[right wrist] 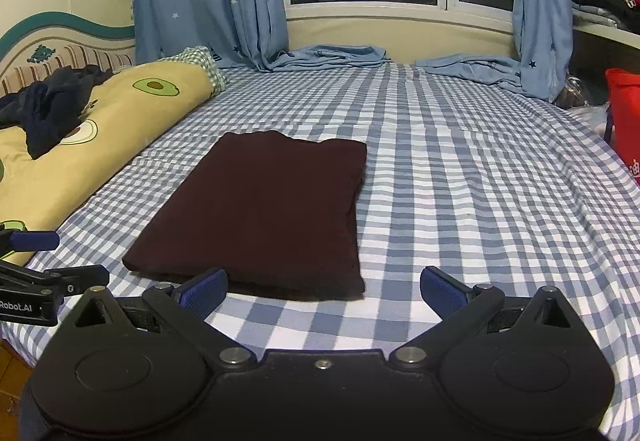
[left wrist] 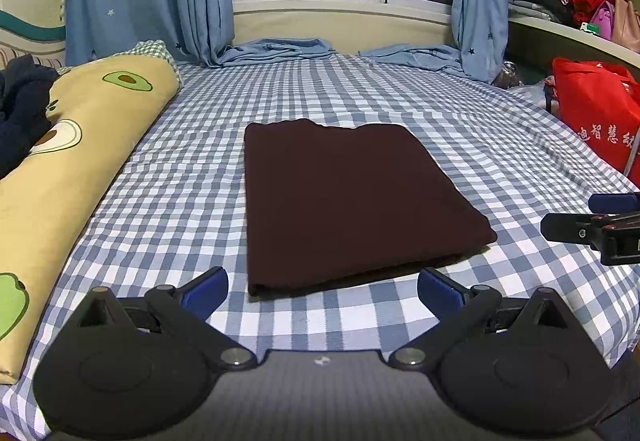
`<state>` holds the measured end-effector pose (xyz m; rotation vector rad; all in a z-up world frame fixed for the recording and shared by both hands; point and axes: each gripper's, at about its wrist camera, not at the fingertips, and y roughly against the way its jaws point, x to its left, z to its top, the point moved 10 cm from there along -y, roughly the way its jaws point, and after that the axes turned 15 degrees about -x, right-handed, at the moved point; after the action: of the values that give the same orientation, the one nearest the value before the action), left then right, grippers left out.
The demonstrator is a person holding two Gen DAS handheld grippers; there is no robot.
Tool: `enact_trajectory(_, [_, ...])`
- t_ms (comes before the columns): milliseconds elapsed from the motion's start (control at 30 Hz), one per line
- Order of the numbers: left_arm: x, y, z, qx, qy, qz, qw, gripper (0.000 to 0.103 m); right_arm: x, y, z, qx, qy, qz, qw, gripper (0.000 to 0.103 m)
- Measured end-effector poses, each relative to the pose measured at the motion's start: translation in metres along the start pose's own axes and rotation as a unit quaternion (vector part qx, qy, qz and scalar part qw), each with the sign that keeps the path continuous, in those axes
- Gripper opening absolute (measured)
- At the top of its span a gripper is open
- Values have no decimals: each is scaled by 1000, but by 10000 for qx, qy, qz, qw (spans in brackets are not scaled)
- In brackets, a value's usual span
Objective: Fold small clothes
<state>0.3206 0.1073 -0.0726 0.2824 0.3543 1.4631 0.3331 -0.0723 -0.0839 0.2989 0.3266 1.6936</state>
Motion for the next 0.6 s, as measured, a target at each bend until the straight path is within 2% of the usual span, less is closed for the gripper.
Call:
enact_trajectory(333, [20, 1, -6, 61, -131, 45, 9999, 102, 21, -4, 0, 75, -123, 147, 9998, 102])
enact_trajectory(600, [31, 1, -11, 107, -24, 23, 9999, 102, 44, 0, -2, 137, 12, 361, 9993, 102])
